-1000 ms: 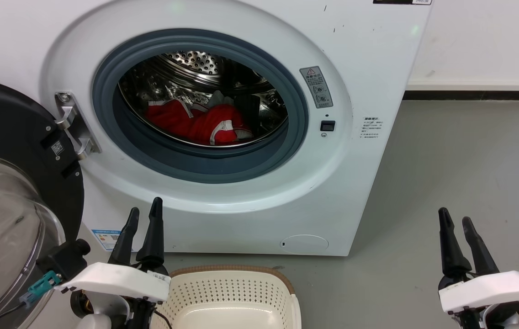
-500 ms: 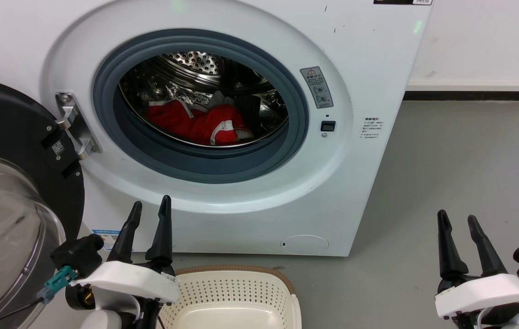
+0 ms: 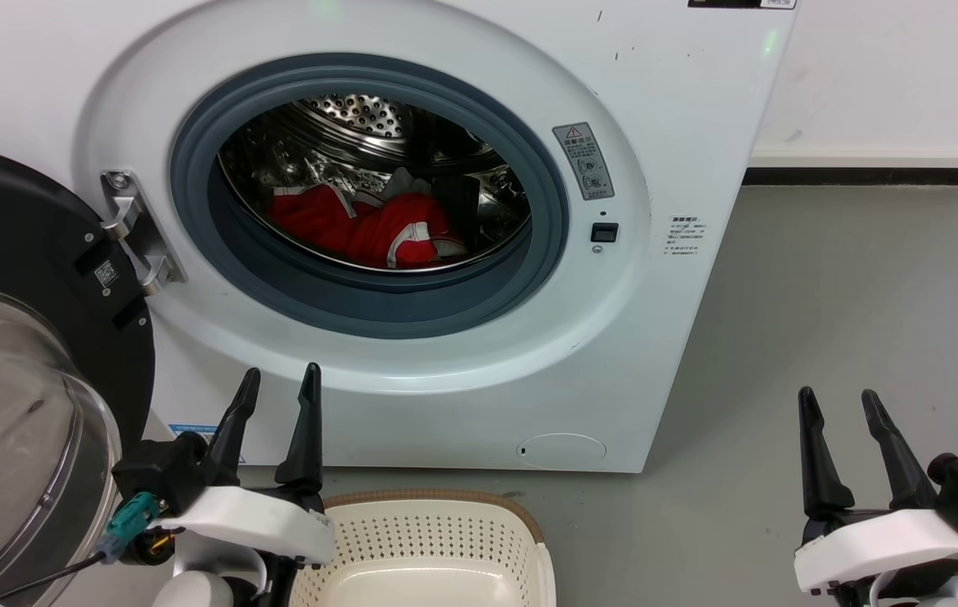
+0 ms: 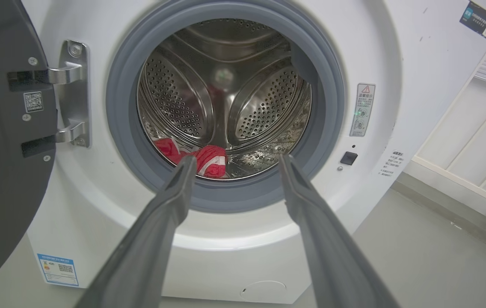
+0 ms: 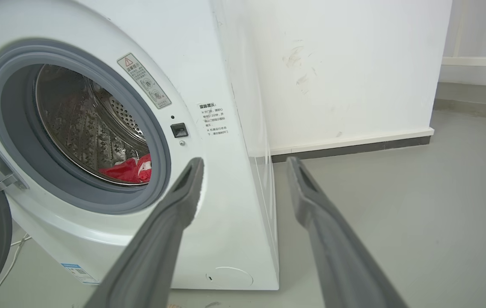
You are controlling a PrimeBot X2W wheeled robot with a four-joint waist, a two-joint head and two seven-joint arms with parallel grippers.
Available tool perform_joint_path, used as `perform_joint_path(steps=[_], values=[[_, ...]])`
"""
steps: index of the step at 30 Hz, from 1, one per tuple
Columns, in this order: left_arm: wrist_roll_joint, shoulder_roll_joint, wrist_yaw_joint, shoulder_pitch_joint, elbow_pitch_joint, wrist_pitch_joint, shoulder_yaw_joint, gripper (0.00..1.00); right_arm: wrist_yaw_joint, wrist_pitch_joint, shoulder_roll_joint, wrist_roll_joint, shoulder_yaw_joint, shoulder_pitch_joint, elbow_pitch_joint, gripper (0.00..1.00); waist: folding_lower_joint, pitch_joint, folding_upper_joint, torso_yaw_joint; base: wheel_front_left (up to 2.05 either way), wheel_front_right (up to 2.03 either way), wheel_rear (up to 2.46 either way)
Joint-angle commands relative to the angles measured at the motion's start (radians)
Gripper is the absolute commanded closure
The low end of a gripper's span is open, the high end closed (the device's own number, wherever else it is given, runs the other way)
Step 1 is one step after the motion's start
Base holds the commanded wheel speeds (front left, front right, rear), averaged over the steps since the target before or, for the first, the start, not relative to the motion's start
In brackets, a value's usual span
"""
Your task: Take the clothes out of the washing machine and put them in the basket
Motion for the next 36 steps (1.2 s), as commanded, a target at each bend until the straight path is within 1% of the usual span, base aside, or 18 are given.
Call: perform_joint_path(steps=[1,20,36], values=[[0.023,0.005,0.0,-0.013,-0.008,-0.008,0.002,0.0,0.0,-0.008,-0.003,-0.025,0.001,0.008,-0.01,0.0,-0.0001,0.0,0.0,0.0,0.0,0.0,0.0],[0.197,-0.002,0.003,0.006,-0.003,-0.048,0.021,0.0,0.0,-0.037,-0.002,-0.189,0.01,0.017,0.005,0.0,-0.0001,0.0,0.0,-0.006,0.0,0.0,0.0],[0.309,-0.011,0.001,0.011,0.002,-0.079,0.024,0.0,0.0,-0.049,-0.002,-0.281,0.017,0.018,0.03,0.0,-0.0001,-0.001,0.0,-0.01,0.0,0.0,0.0]])
